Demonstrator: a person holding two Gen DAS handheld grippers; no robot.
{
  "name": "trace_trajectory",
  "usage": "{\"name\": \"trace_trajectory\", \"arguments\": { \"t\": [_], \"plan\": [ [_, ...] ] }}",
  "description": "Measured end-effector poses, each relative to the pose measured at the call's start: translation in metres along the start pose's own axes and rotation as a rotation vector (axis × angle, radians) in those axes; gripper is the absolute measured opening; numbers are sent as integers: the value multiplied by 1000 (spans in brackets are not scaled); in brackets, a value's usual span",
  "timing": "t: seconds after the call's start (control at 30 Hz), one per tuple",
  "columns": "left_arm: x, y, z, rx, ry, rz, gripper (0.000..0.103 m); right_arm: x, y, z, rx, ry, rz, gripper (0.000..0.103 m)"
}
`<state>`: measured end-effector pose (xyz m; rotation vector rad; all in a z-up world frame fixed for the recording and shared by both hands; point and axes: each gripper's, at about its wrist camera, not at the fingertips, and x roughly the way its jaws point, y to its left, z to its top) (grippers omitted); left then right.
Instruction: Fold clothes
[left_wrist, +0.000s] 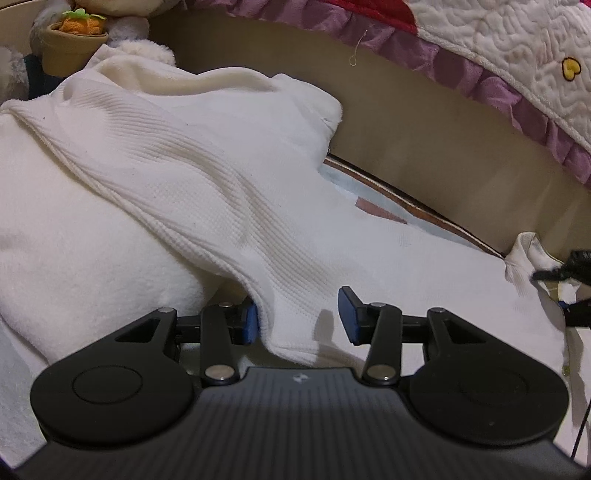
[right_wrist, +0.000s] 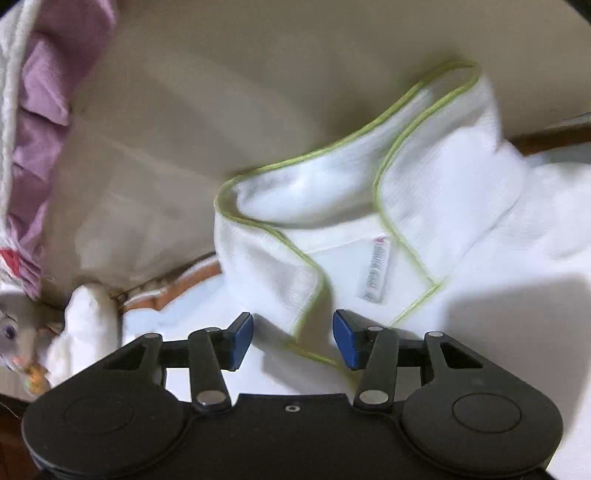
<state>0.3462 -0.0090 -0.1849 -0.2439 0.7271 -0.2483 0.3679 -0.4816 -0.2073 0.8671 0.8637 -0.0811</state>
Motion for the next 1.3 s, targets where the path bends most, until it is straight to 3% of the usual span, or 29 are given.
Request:
{"name": "trace_trajectory", "arguments": {
  "t": [0.03, 0.07, 0.1, 0.27, 0.37, 0.53, 0.63, 0.77, 0.87, 0.97, 1.03, 1.13, 1.2, 1.3],
  "plan": [
    [0, 0, -1, 6, -1, 3, 43, 4, 4, 4, -13, -8, 2, 48],
    [1, -1, -2, 13, -1, 8, 42, 5, 12, 7, -46, -35, -12, 16],
    [2, -2, -3, 23, 1, 14, 42, 5, 22, 9, -89, -71, -34, 8],
    [7, -6, -6, 63, 35, 46, 42, -17, 65, -10, -441, -347, -286, 8],
    [-3, -8, 0, 57, 29, 25, 42, -15, 67, -11, -544, -348, -422, 14],
    [-23, -13, 14, 39, 7, -24, 42, -32, 70, -18, -567, -386, -500, 14],
    [-35, -15, 22, 28, -5, -53, 43, -44, 75, -29, -573, -363, -445, 14],
    [-51, -19, 33, 14, -23, -92, 44, -69, 78, -58, -527, -265, -164, 24],
    [-74, -2, 49, -48, -152, -18, 52, -75, 84, -94, -558, -148, -9, 36],
    [-90, 42, 62, -203, -272, 141, 60, -62, 100, -127, -593, -55, 23, 37],
    [-89, 74, 66, -279, -272, 246, 60, -62, 107, -144, -646, -9, 16, 37],
    [-81, 115, 70, -324, -251, 331, 60, -62, 112, -165, -740, 39, -9, 38],
    [-74, 136, 68, -353, -251, 312, 59, -62, 109, -170, -780, 58, -29, 38],
    [-62, 154, 62, -449, -224, 208, 60, -66, 105, -180, -816, 83, -56, 38]
  ]
}}
